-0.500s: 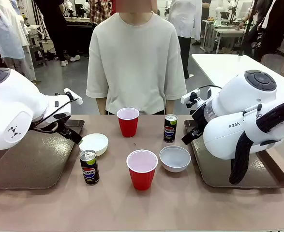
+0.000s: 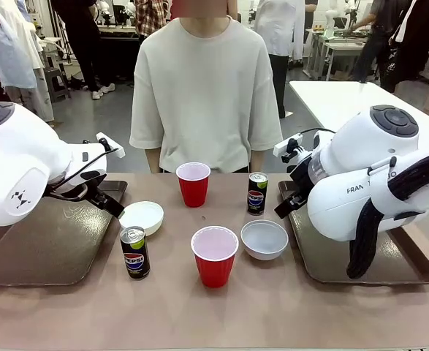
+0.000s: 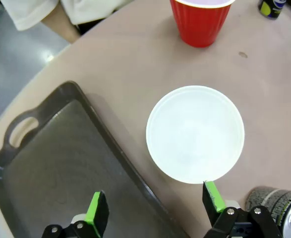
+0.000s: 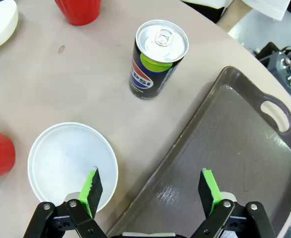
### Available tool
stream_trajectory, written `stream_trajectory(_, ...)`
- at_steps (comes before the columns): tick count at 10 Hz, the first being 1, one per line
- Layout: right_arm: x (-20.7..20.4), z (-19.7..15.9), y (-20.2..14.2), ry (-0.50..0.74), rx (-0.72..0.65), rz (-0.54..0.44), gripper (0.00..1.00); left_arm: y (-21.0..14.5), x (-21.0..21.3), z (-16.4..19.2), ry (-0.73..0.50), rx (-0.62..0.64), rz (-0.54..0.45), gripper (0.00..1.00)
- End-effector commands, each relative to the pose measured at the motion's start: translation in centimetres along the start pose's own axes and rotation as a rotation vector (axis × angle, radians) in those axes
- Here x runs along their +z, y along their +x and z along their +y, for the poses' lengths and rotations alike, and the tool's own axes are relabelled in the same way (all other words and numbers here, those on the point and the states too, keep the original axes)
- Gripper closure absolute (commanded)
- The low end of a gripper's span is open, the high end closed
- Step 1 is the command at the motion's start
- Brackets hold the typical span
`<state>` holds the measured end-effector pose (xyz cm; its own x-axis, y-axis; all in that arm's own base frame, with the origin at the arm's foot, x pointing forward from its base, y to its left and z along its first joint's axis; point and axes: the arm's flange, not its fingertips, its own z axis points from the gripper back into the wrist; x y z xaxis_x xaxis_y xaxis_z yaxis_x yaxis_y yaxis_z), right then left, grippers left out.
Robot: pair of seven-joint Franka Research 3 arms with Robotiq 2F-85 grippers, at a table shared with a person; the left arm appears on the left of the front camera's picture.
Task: Prepare tableware on both trays.
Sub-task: Pick up a Picnic Bowl from the table and place it on a Handle tray.
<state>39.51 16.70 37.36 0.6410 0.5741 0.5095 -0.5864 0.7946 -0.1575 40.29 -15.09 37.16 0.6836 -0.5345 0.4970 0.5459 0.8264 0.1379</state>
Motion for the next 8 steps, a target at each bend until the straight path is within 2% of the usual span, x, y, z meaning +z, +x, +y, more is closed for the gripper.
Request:
stream_trajectory(1,0.0,0.0,0.0,0.000,0.000,0.000,0.00,0.0,0.0,0.0,0.000,0.000,0.000,0.00)
stream_trajectory(6,0.0,0.0,0.0,0.000,0.000,0.000,0.00,0.0,0.0,0.0,0.000,0.000,0.000,0.00)
stream_trajectory(7,1.1,0.4,0.0,0.018,-0.040,0.038,0.00,-0.3,1.5,0.3,-0.043,-0.007,0.029,0.00)
stream_trajectory(8,3.4,1.9,0.2,-0.006,-0.011,0.056,0.00,-0.6,5.3,0.1,-0.055,-0.004,0.075,0.00)
